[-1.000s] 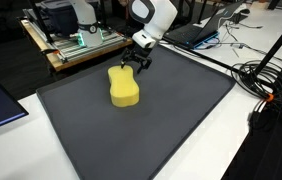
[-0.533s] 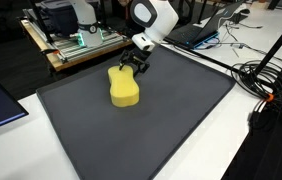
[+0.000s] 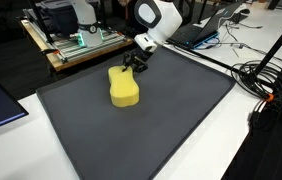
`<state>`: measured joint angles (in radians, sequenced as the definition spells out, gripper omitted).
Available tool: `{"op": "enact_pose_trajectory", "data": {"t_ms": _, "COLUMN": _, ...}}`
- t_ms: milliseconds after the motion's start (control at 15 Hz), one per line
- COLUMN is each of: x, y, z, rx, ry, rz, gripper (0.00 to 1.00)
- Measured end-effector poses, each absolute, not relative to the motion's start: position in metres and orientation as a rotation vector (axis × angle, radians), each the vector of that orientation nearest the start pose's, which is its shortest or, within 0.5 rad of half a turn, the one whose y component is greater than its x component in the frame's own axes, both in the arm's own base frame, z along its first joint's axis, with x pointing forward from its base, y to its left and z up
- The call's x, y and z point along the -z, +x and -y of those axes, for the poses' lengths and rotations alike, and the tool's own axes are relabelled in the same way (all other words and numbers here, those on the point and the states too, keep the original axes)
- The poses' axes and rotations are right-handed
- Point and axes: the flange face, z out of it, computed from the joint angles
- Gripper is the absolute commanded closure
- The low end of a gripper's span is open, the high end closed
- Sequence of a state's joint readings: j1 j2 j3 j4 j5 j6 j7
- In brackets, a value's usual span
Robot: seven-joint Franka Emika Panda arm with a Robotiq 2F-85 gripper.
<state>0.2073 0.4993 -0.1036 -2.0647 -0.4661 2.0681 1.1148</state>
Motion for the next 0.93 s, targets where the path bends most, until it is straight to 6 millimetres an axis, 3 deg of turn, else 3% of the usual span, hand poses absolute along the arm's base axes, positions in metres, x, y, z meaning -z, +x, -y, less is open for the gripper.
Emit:
{"op": "enact_pose_trajectory", "data": {"t_ms": 133, "x": -0.1634, "y": 0.5354, "z": -0.0312, "rx": 0.230, "ry": 2.380, "rz": 0.843, "gripper": 1.00}}
{"op": "enact_pose_trajectory", "data": {"t_ms": 933, "x": -0.1624, "y": 0.5350, "z": -0.0314, "rx": 0.248, "ry": 2.365, "rz": 0.843, "gripper": 0.98}}
